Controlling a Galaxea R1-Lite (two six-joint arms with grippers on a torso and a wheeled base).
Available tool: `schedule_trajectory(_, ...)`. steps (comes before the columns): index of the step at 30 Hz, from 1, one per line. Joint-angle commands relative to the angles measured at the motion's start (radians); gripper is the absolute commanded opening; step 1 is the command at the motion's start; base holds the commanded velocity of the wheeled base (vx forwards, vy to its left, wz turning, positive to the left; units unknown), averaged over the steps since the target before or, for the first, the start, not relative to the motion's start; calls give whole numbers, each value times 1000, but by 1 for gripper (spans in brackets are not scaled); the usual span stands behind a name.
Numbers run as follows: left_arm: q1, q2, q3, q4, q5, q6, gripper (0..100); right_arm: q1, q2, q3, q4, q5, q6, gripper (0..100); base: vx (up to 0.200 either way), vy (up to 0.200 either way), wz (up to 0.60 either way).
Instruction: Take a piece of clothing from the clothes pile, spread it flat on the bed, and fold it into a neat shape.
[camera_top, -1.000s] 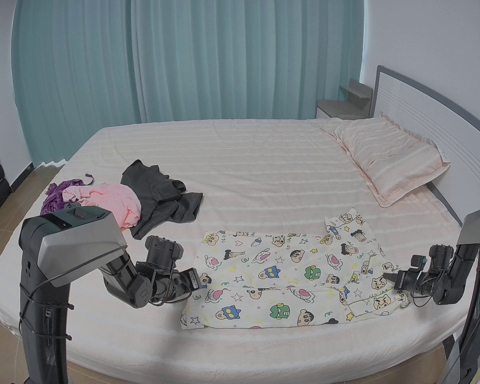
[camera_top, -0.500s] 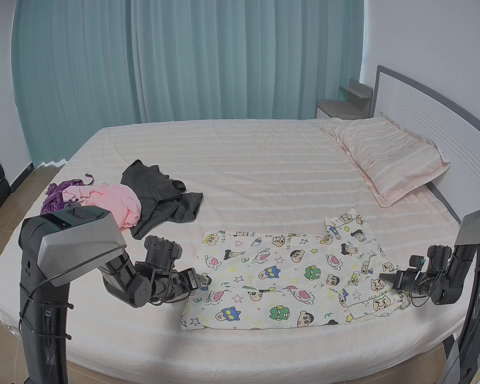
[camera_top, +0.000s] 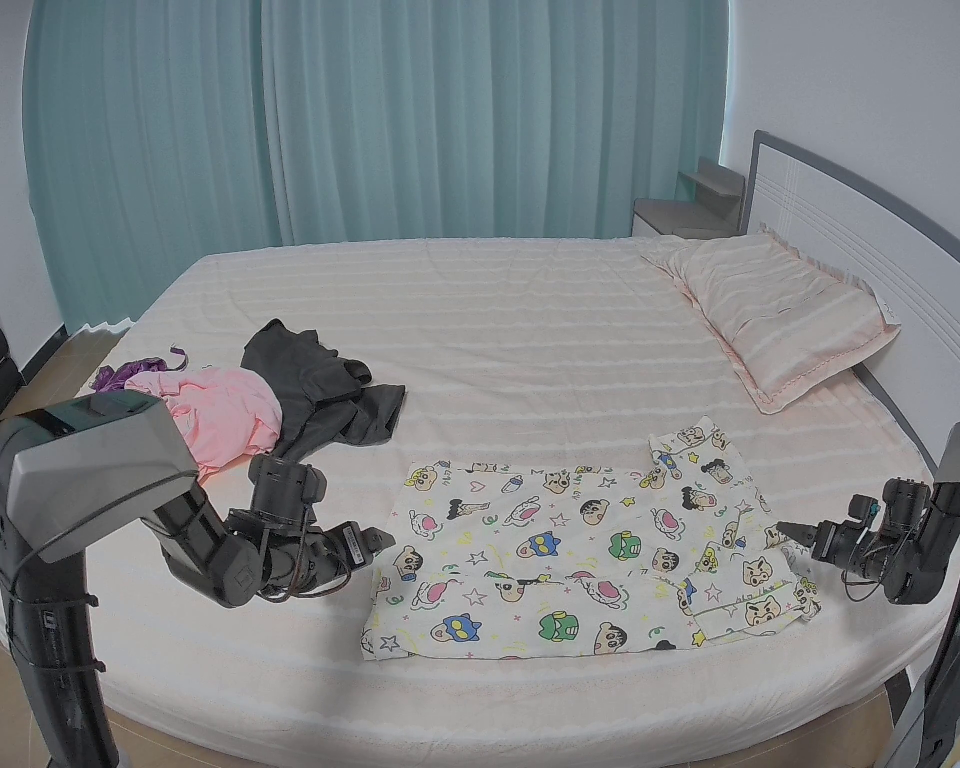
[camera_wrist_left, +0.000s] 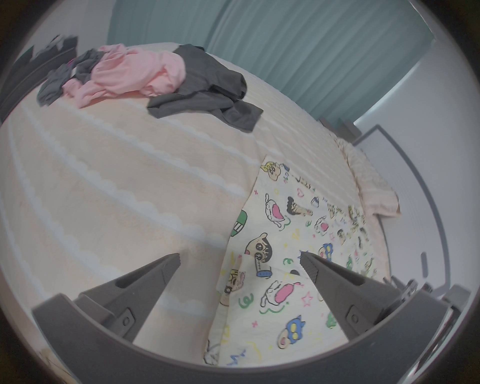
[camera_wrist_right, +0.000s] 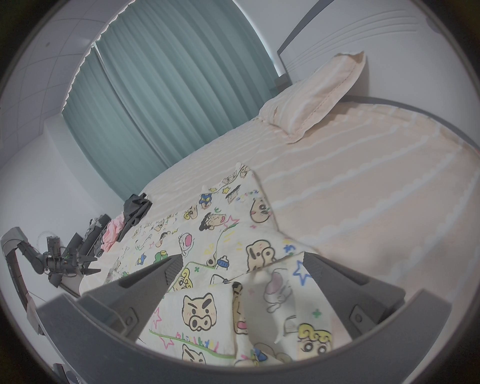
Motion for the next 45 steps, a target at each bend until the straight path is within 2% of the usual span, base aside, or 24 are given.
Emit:
schedule_trajectory(1, 21, -127, 69, -1, -7, -74, 100, -53, -89, 46, -5, -1, 7, 100, 0, 0, 0)
schedule_trajectory(5, 21, -145, 95, -4, -25, -132, 100, -59, -107, 69, -5, 0, 7, 100, 200, 0, 0)
schedule_trajectory(15, 8, -139, 161, -60, -28, -132, 100, -51, -120, 87, -5, 0, 6, 100, 40, 0, 0)
schedule_trajectory(19, -23, -133, 172, -58, -25, -137, 100, -50, -118, 86, -5, 0, 6, 100, 0, 0, 0)
schedule_trajectory(25, -61, -133, 172, -60, -19, -167, 100, -36, -118, 83, -5, 2, 6, 100, 0, -200, 0)
schedule_trajectory(37, -68, -132, 161, -60, -14, -169, 100, -10, -118, 83, -5, 2, 9, 100, 0, -200, 0)
schedule_trajectory(45, -20, -107, 80, -104, 15, -161, 100, 15, -126, 98, -5, 0, 17, 100, 0, 0, 0)
